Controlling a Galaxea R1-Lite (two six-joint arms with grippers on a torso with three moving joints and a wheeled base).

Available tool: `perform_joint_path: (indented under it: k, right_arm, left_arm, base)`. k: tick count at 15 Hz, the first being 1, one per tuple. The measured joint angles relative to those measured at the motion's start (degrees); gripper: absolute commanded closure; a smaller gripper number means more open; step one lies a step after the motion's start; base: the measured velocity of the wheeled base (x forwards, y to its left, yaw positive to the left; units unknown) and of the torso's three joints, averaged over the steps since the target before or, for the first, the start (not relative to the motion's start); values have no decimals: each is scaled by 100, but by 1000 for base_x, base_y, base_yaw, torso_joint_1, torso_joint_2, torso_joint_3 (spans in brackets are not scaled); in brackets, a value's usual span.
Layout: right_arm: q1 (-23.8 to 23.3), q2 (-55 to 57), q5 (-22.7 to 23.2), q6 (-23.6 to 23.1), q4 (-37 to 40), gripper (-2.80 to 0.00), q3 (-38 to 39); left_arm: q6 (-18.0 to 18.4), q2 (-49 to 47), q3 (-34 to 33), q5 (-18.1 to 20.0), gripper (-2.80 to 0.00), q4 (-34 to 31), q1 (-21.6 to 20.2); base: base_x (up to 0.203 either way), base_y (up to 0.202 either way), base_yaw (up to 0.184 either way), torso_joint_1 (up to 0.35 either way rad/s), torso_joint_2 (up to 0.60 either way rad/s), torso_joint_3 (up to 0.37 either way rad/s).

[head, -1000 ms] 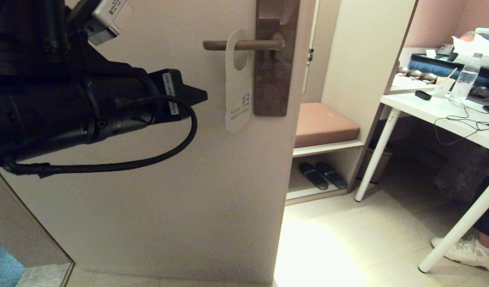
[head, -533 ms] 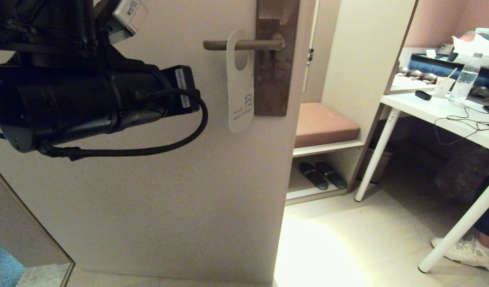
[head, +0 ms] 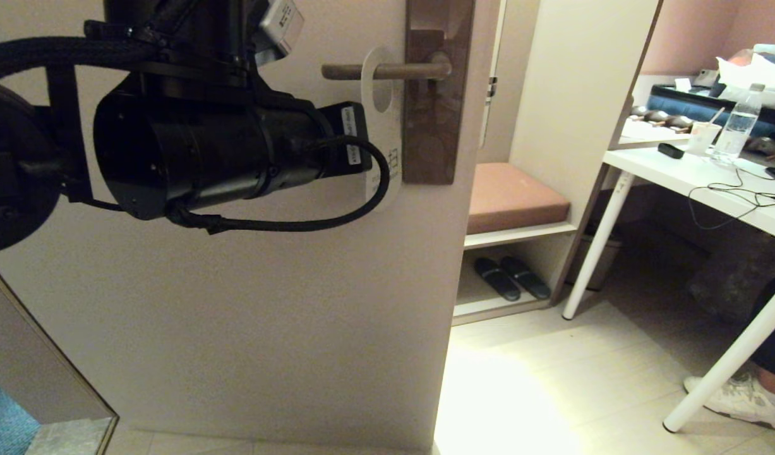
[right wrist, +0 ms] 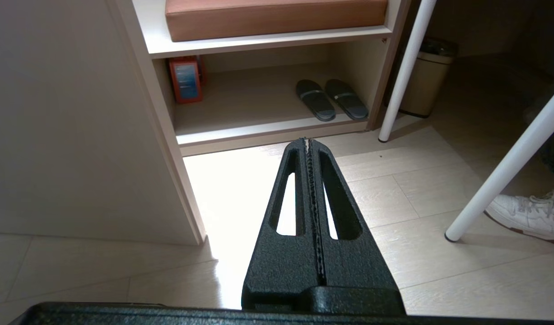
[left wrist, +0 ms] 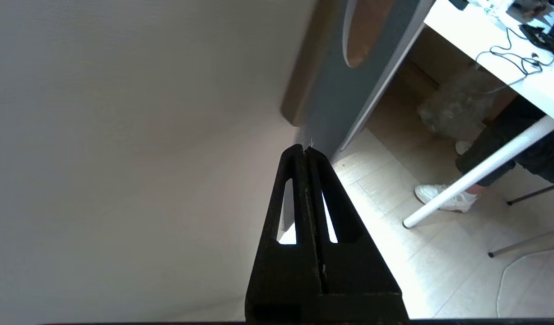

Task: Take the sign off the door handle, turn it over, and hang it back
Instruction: Hang the sign back with the other side facing out

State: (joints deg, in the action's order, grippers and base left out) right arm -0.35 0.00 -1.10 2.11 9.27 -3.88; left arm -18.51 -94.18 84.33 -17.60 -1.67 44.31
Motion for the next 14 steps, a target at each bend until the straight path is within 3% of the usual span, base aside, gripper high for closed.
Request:
perform_joint_path:
  k: [14]
  right_arm:
    - [0, 0, 1, -3, 1, 0, 0]
  left_arm:
    - [4, -448, 595, -13, 0, 0, 468]
  base:
    - [0, 0, 0, 0, 0, 0]
